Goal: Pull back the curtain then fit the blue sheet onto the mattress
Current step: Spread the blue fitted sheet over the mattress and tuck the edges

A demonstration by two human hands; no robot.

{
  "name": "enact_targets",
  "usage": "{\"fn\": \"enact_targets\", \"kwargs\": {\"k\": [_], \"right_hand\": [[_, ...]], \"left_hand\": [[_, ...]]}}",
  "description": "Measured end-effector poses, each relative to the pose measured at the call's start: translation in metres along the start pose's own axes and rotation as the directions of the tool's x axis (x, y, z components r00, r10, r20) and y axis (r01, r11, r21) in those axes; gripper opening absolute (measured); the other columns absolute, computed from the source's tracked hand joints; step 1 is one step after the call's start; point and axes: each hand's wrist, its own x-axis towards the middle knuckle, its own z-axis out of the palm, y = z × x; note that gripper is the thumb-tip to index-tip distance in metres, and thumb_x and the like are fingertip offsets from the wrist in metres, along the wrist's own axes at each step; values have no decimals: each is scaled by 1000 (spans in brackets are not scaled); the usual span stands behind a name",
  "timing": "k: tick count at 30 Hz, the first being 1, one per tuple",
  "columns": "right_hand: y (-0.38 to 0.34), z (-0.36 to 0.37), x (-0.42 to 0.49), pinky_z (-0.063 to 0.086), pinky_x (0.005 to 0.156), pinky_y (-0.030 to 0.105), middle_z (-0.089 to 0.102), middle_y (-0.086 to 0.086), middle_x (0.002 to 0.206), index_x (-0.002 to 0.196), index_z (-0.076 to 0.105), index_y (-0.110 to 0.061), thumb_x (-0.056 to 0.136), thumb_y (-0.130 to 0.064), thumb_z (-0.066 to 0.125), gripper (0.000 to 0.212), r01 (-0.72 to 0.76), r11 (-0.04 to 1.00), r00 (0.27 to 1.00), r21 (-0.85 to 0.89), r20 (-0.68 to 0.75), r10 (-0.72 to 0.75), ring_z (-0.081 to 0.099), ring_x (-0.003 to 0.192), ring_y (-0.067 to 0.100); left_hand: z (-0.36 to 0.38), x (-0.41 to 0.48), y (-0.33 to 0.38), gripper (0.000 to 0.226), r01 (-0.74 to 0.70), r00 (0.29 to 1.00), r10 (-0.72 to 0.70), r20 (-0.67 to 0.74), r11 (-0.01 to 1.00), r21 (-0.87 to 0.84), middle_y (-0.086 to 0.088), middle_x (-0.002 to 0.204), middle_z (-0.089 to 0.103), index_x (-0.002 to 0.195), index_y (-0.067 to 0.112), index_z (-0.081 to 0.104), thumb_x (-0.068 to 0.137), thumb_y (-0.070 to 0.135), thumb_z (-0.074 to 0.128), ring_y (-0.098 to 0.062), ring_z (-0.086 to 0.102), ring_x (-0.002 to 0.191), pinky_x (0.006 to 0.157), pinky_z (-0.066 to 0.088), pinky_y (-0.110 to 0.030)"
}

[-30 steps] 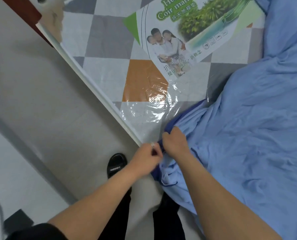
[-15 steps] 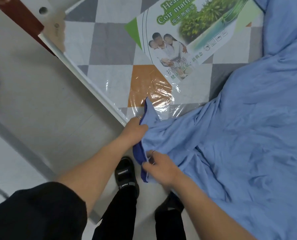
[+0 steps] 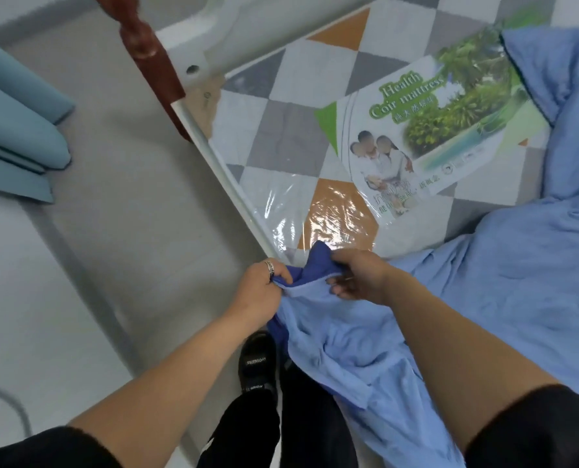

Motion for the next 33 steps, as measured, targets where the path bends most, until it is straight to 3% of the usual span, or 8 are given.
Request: {"fn": "enact_targets", "kwargs": {"k": [5, 10, 15, 18, 20, 24, 29, 33], "right_hand": [[-71, 53, 1, 47, 64, 35, 53, -2, 63, 65, 60, -18, 94, -10, 51, 31, 342, 929, 908, 142, -304, -288, 51, 63, 16], [-140, 125, -7, 44, 62, 27, 57, -4, 55, 60, 64, -23, 92, -4, 44, 43, 484, 794, 870, 368, -109, -480, 52, 55, 13], [-167, 154, 0, 46, 77, 30, 65, -11, 68, 69, 71, -32, 94, -18, 53, 34, 544, 810, 802, 220, 145, -579, 56, 69, 10], [-173, 151, 6, 47, 76, 29, 66, -3, 75, 77, 69, -24, 94, -17, 55, 23, 571, 818, 776, 73, 277, -567, 57, 72, 10], [-176, 143, 9, 48, 77, 34, 63, 2, 77, 78, 67, -21, 97, -15, 56, 22, 568, 823, 782, -6, 316, -537, 55, 73, 13], [-182, 112, 20, 51, 74, 19, 73, 6, 86, 97, 70, -16, 94, -1, 57, 20, 452, 887, 843, 97, 280, -460, 66, 76, 10], [-206, 107, 30, 51, 87, 17, 76, 0, 92, 92, 76, -14, 89, 7, 51, 33, 451, 890, 861, 64, 231, -453, 69, 91, 6], [-232, 114, 54, 59, 68, 35, 69, 16, 66, 76, 67, -7, 77, 8, 46, 26, 334, 913, 938, 235, 10, -346, 67, 64, 26]], "left_hand": [[-49, 25, -4, 39, 154, 983, -171, -60, 963, -222, -4, 83, 72, 67, 4, 59, 72, -26, 35, -14, 65, 74, 66, 53, -22], [-92, 62, 17, 33, 183, 979, -203, -12, 907, -378, 5, 56, 65, 69, 6, 59, 74, -21, 40, -7, 57, 48, 44, 43, -14], [-136, 133, 47, 32, 412, 911, -313, 269, 661, -627, -17, 102, 64, 111, 4, 63, 86, 11, 44, -29, 60, 90, 80, 47, -36], [-145, 176, 71, 42, 541, 808, -352, 472, 760, -359, -13, 97, 69, 101, 11, 74, 88, 47, 55, -26, 63, 90, 88, 43, -39], [-139, 201, 90, 31, 525, 759, -372, 535, 835, -165, -15, 86, 70, 86, 0, 73, 85, 31, 65, -26, 62, 83, 83, 47, -36], [-130, 245, 124, 17, 218, 843, -342, 415, 923, 318, -14, 79, 65, 85, -9, 70, 88, -2, 55, -24, 57, 77, 74, 45, -34], [-116, 265, 134, 57, 296, 751, -466, 467, 871, 392, -11, 68, 59, 75, 11, 65, 81, 66, 58, -20, 55, 67, 73, 44, -31], [-127, 280, 123, 54, 163, 875, -279, 396, 939, 301, -1, 64, 69, 61, 22, 68, 67, 76, 66, -9, 63, 62, 66, 45, -20]]}}
